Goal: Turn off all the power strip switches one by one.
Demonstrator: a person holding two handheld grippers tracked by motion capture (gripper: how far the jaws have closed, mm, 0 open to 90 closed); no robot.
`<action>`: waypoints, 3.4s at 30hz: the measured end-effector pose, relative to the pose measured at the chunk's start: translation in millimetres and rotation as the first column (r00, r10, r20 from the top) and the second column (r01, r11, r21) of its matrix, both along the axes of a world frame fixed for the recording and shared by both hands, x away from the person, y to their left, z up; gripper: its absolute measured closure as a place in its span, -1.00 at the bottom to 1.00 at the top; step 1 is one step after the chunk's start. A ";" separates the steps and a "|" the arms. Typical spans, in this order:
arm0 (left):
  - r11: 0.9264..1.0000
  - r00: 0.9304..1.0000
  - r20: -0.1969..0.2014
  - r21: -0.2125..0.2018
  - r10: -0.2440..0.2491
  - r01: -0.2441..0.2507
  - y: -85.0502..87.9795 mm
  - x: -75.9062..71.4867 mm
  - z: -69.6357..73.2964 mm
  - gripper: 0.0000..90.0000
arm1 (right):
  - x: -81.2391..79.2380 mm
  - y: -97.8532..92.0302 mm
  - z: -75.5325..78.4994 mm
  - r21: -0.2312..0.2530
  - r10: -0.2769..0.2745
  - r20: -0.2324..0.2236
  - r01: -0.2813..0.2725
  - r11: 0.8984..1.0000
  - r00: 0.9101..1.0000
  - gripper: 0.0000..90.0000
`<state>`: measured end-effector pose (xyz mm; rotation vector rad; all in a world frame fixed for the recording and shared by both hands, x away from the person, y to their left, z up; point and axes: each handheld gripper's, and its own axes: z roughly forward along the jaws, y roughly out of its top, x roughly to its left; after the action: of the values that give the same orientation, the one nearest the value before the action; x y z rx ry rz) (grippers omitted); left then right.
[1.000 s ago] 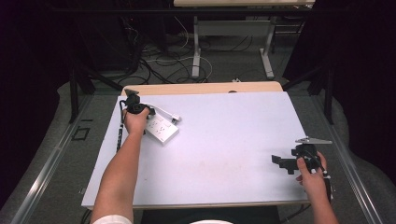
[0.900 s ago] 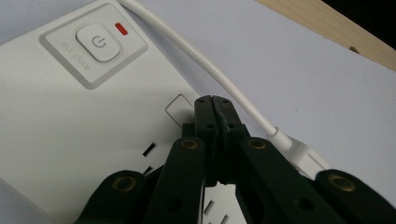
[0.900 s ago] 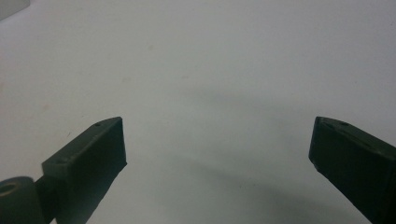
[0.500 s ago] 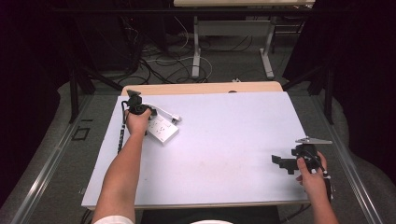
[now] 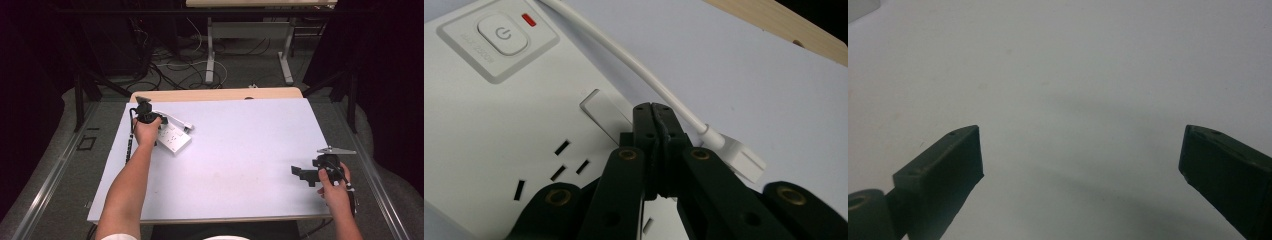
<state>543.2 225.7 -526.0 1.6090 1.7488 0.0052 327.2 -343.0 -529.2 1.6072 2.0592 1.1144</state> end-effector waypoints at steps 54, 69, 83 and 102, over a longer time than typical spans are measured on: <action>0.997 0.997 -0.028 -0.011 -0.072 0.072 -22.4 -15.3 -6.3 1.00 | 0.6 1.1 0.6 -0.001 -0.002 0.002 0.002 1.000 1.000 -0.93; 0.989 0.989 -0.011 -0.021 -0.147 0.147 -29.4 -26.9 -3.4 1.00 | 0.7 2.2 0.3 0.000 0.005 0.002 -0.005 1.000 1.000 -0.93; 0.985 0.985 -0.012 -0.032 -0.171 0.171 -35.1 -32.6 -7.2 1.00 | 1.0 2.1 -0.1 -0.002 0.006 0.000 -0.006 1.000 1.000 -0.93; 0.980 0.980 -0.002 -0.012 -0.199 0.199 -47.6 -37.2 -9.1 1.00 | 0.4 1.7 0.8 -0.001 0.005 0.003 -0.005 1.000 1.000 -0.93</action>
<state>506.1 178.1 -535.1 1.7691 1.5796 -0.1036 327.6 -341.2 -528.5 1.5999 2.0626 1.1164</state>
